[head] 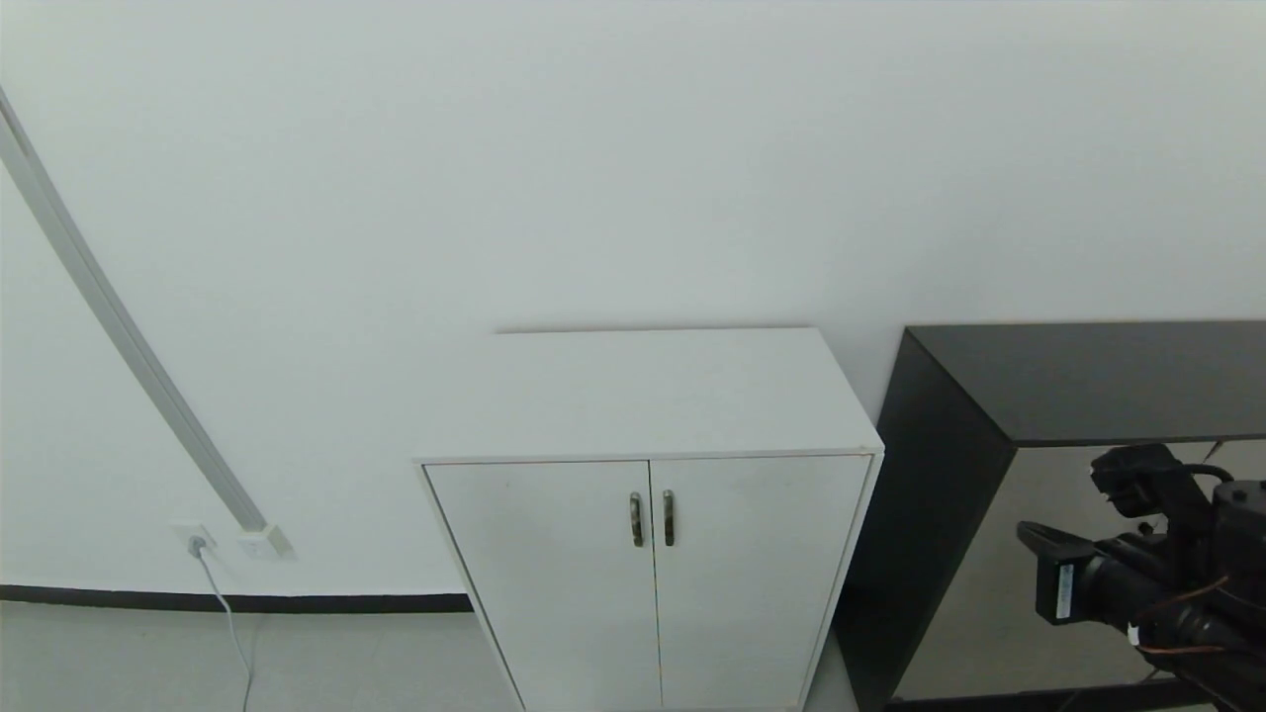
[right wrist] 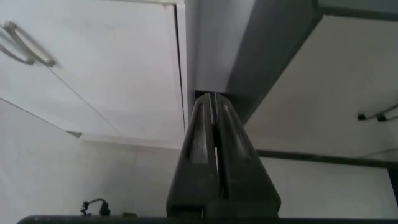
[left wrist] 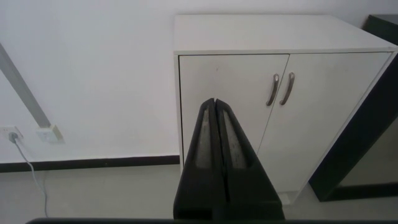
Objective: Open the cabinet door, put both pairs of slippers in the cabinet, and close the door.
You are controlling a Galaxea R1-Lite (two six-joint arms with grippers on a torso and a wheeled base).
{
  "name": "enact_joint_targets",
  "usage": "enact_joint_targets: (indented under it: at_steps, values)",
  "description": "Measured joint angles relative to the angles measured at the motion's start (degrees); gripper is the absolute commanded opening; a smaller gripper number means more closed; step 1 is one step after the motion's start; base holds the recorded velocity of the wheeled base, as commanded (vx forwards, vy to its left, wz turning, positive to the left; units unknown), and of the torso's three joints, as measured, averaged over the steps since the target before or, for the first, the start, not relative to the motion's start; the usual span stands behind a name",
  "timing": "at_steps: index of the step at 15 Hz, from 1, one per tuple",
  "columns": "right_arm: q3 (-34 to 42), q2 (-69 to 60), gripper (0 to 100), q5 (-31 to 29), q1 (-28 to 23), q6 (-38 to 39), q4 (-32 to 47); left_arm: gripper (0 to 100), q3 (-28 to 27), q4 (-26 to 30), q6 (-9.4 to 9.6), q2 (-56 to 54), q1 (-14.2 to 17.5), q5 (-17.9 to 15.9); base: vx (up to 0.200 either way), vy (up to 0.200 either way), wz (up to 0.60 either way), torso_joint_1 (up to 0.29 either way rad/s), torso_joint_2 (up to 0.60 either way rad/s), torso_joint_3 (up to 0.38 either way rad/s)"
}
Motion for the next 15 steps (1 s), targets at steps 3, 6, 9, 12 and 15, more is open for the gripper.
enact_joint_targets:
  at_steps: [3, 6, 9, 12, 15]
  values:
    - [5.5, -3.9, 0, 0.3, -0.1, 0.0, 0.0, 0, 0.0, 0.0, 0.0, 0.0, 0.0, 0.0, 0.0, 0.0, 0.0, 0.0, 0.0, 0.0]
    - [9.1, -8.6, 0, 0.4, 0.1, -0.1, 0.4, 0, 0.0, 0.0, 0.16, 0.0, 0.0, -0.1, 0.0, 0.0, 0.0, 0.0, 0.0, 0.0]
    - [10.4, -14.7, 0, 0.9, 0.3, 0.0, 7.8, 0, 0.1, 0.0, 0.17, 0.0, 0.0, -0.1, 0.0, 0.0, 0.0, 0.0, 0.0, 0.0]
    - [10.6, -23.5, 0, 3.5, 1.0, 0.1, 19.6, 0, 0.1, 0.0, 0.17, 0.0, 0.0, -0.1, 0.0, 0.0, 0.0, 0.0, 0.0, 0.0]
    - [10.6, -35.6, 0, 7.0, 1.5, 0.0, 31.5, 0, 0.1, 0.0, 0.17, 0.0, 0.0, -0.1, 0.0, 0.0, 0.0, 0.0, 0.0, 0.0]
